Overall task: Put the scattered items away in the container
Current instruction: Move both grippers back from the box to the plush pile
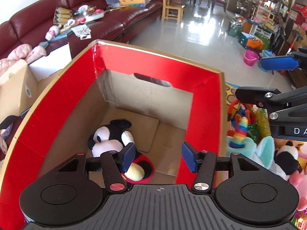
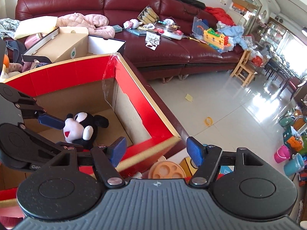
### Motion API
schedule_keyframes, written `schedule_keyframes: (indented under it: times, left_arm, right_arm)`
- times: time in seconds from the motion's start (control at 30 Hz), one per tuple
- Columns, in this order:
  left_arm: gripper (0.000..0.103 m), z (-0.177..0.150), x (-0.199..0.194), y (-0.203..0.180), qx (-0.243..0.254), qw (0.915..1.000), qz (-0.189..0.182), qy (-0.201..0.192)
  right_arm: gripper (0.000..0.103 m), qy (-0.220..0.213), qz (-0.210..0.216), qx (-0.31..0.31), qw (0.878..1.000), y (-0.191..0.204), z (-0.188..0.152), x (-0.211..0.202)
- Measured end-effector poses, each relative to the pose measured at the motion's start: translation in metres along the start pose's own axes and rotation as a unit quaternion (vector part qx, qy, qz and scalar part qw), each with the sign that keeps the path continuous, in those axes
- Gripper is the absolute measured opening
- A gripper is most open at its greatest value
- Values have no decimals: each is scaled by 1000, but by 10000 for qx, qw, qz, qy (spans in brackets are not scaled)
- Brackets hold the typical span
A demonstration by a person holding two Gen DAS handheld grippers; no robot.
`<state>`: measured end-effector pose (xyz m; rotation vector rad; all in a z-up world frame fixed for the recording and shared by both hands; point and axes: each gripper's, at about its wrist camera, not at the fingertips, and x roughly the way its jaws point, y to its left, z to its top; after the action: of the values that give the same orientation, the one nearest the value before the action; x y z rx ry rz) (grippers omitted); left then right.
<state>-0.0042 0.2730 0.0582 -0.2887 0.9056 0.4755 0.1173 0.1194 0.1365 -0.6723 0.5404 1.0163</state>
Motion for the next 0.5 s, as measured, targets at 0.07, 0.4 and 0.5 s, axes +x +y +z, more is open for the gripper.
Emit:
schedule_keyframes:
  times: [0.07, 0.4, 0.5]
  left_arm:
    - [69, -1, -8, -8, 92, 9999, -36, -69]
    - [77, -17, -27, -79, 883, 9952, -352, -230]
    - [77, -25, -25, -106, 1173, 9915, -543, -159]
  right_arm:
    - [73, 7, -53, 14, 10000, -5, -8, -9]
    - [79, 46, -477, 152, 9987, -37, -58, -59]
    - [81, 198, -721, 204, 9970, -47, -79, -70]
